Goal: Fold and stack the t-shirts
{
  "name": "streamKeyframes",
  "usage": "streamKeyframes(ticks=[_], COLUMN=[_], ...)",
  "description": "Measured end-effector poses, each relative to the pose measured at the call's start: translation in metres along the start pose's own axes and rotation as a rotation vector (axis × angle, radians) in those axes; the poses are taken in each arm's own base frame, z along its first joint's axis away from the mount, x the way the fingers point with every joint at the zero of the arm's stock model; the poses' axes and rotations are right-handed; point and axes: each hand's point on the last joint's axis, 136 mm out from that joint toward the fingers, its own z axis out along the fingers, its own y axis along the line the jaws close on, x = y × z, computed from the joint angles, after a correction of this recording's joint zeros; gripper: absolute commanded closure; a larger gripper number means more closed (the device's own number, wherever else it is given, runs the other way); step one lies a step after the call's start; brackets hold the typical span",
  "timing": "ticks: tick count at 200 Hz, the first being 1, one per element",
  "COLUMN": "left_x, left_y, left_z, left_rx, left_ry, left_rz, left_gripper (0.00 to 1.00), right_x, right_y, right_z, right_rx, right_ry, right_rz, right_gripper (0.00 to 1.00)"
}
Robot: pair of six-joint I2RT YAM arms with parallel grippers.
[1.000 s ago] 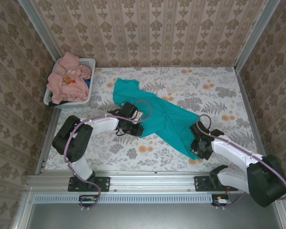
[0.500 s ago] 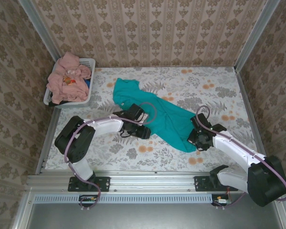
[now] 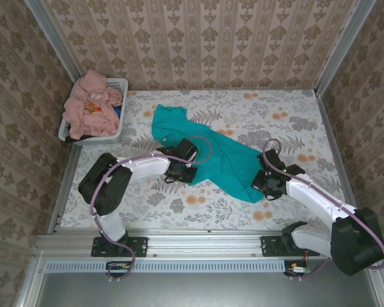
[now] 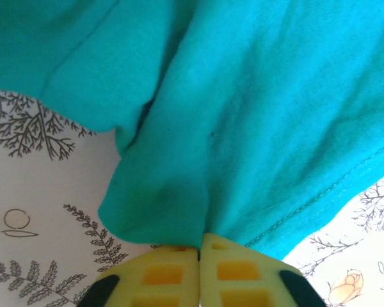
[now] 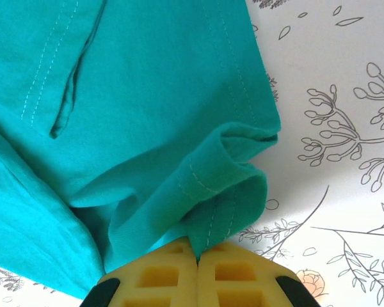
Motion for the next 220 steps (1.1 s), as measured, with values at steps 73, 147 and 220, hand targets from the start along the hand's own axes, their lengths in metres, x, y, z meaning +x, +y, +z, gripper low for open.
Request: streamKeyframes(ticks=[73,147,220], left_x=[-0.026,-0.083,-0.288], left_y=[0.019,0.047,0.138], left_z=[-0.069,-0.316,-0.367], left_rx=[0.088,0.032,-0.056], left_ry=[-0.156,-0.755,-0.912], left_rz=[-0.088,-0.061,-0.049], left_gripper=[1.00,1.00,1.00], right_x=[-0.043,-0.125,-0.288], right_y=[0.022,0.095,0.187], right_z=[-0.050,-0.226,-0.178], right_rx=[-0.090,-0.334,-0.245], right_ry=[-0.120,-0.465,-0.518], right_rz=[-0.032,-0.156,-0.126], right_gripper=[1.00,1.00,1.00])
